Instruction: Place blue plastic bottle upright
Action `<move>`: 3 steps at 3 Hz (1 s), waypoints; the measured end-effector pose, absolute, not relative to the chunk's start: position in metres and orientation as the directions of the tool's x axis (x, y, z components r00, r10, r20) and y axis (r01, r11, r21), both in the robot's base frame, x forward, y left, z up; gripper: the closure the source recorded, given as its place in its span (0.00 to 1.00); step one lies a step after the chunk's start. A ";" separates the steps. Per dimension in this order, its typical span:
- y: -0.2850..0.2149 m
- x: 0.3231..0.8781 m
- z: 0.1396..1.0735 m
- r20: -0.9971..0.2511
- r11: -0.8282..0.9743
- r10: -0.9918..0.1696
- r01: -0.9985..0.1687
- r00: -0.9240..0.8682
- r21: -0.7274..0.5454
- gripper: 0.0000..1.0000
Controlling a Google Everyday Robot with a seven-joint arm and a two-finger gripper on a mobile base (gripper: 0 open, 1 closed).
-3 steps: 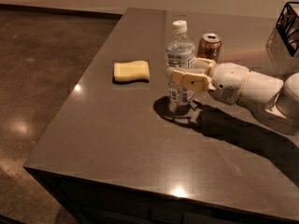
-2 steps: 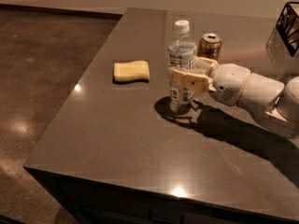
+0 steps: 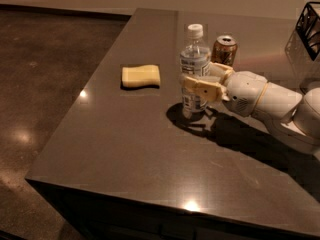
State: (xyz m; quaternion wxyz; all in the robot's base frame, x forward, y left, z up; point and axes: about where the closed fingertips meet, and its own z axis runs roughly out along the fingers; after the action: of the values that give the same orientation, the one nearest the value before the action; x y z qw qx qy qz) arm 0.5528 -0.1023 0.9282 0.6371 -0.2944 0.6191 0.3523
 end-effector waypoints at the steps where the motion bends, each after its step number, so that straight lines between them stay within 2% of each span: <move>1: -0.102 0.554 0.924 -0.995 0.579 0.101 -0.813 -0.002 0.060 0.36; 2: -0.103 0.555 0.920 -0.993 0.572 0.118 -0.818 0.008 0.061 0.13; 3: -0.104 0.556 0.918 -0.992 0.569 0.126 -0.820 0.018 0.058 0.00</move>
Offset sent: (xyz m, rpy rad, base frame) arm 0.0039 -0.0071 -0.0145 0.0579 -0.0351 0.0071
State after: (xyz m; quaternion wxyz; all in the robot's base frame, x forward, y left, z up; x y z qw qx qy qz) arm 0.5556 -0.1039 0.9175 0.6519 -0.2894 0.5998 0.3627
